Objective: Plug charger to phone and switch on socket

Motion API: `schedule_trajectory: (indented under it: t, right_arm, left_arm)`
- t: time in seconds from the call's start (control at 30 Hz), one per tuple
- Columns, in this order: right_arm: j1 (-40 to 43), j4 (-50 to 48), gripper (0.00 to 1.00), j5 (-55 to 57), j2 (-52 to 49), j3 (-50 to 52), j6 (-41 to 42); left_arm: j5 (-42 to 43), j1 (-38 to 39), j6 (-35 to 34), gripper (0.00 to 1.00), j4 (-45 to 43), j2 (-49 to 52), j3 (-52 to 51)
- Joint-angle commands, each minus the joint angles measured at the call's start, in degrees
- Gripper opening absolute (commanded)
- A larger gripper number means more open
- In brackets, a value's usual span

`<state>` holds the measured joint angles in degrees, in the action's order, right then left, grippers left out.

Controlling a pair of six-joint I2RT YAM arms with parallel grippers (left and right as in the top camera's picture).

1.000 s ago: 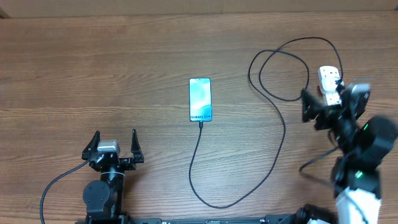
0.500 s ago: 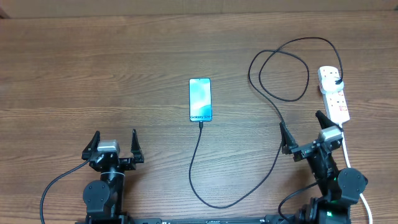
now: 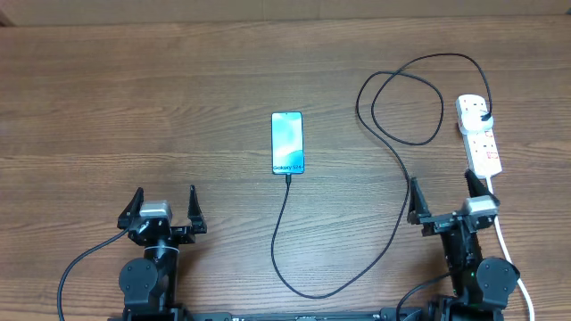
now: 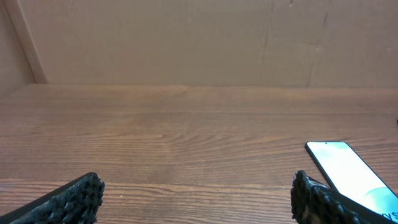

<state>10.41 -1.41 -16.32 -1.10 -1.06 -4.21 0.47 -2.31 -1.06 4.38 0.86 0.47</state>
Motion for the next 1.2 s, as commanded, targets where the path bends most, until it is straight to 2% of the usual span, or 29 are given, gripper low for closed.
schedule_trajectory:
  t: [0.0, 0.2, 1.17]
  right_arm:
    - [-1.2, 1.5, 1.00, 9.4, 0.9, 0.6, 6.5]
    - [-1.5, 5.9, 1.00, 10.6, 0.9, 0.6, 7.0]
    - [-2.8, 5.9, 1.00, 12.2, 0.9, 0.6, 7.0]
  left_arm:
    - [0.6, -0.3, 1.1, 0.99, 0.1, -0.6, -0.2]
    - [0.6, -0.3, 1.1, 1.00, 0.1, -0.6, -0.2]
    - [0.6, -0.3, 1.1, 1.00, 0.1, -0.6, -0.2]
